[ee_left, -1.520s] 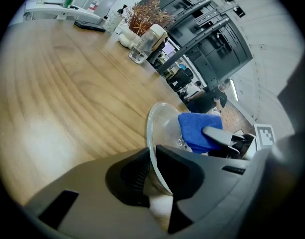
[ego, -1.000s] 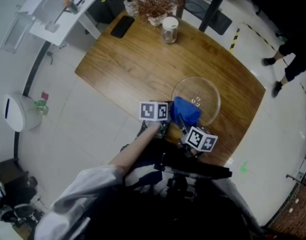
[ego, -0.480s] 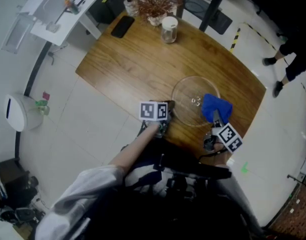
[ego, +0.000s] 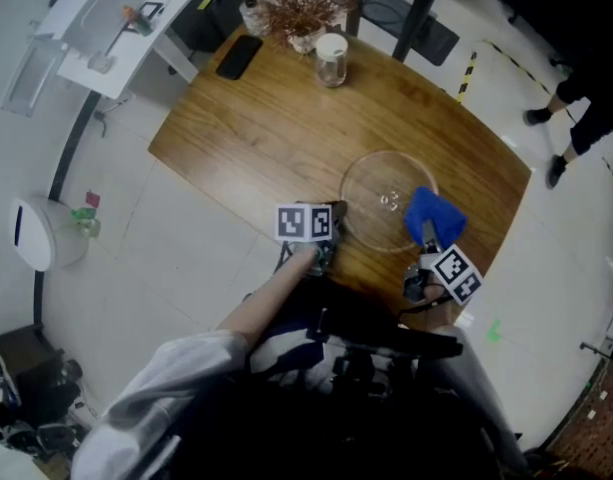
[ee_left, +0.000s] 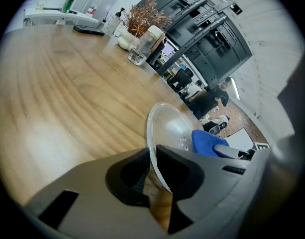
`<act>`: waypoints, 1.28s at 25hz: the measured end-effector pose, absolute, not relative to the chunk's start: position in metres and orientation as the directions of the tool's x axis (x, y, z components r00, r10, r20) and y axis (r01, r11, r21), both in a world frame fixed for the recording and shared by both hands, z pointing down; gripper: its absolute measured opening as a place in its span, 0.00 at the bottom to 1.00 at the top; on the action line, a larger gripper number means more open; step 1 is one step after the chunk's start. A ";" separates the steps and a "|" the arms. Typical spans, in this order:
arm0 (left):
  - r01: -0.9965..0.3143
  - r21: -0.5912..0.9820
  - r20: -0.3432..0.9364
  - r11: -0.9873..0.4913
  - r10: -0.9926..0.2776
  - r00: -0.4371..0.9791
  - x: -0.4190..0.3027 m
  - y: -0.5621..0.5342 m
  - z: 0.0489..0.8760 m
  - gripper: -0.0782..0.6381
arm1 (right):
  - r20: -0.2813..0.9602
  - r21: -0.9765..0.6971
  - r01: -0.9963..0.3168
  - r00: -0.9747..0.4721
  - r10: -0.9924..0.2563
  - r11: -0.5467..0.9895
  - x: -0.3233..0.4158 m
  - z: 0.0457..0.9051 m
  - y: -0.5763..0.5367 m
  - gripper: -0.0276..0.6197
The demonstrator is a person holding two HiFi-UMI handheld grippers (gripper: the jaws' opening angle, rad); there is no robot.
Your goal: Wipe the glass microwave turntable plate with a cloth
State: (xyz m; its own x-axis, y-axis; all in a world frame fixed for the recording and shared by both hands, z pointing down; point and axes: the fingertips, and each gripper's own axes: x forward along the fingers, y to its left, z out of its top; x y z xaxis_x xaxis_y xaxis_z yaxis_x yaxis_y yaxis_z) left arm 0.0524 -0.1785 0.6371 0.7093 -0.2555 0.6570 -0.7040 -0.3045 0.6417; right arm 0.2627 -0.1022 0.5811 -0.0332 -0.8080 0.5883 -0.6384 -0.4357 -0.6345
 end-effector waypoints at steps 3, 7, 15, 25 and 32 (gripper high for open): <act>-0.705 0.638 0.657 -0.309 -0.259 0.708 0.052 -0.179 0.637 0.16 | 0.586 -0.665 -0.660 -0.174 -0.791 -0.348 0.205 0.585 -0.108 0.17; -0.705 0.640 0.657 -0.307 -0.257 0.709 0.052 -0.179 0.636 0.16 | 0.585 -0.702 -0.686 -0.404 -0.703 -0.190 0.121 0.589 -0.098 0.17; -0.705 0.640 0.658 -0.306 -0.257 0.708 0.052 -0.179 0.636 0.16 | 0.588 -0.705 -0.690 -0.435 -0.682 -0.167 0.113 0.589 -0.092 0.17; -0.707 0.636 0.658 -0.309 -0.260 0.707 0.051 -0.179 0.636 0.16 | 0.583 -0.645 -0.647 -0.071 -0.810 -0.407 0.251 0.564 -0.075 0.17; -0.708 0.635 0.658 -0.309 -0.262 0.705 0.051 -0.178 0.635 0.16 | 0.582 -0.652 -0.590 0.013 -0.813 -0.476 0.282 0.571 -0.052 0.17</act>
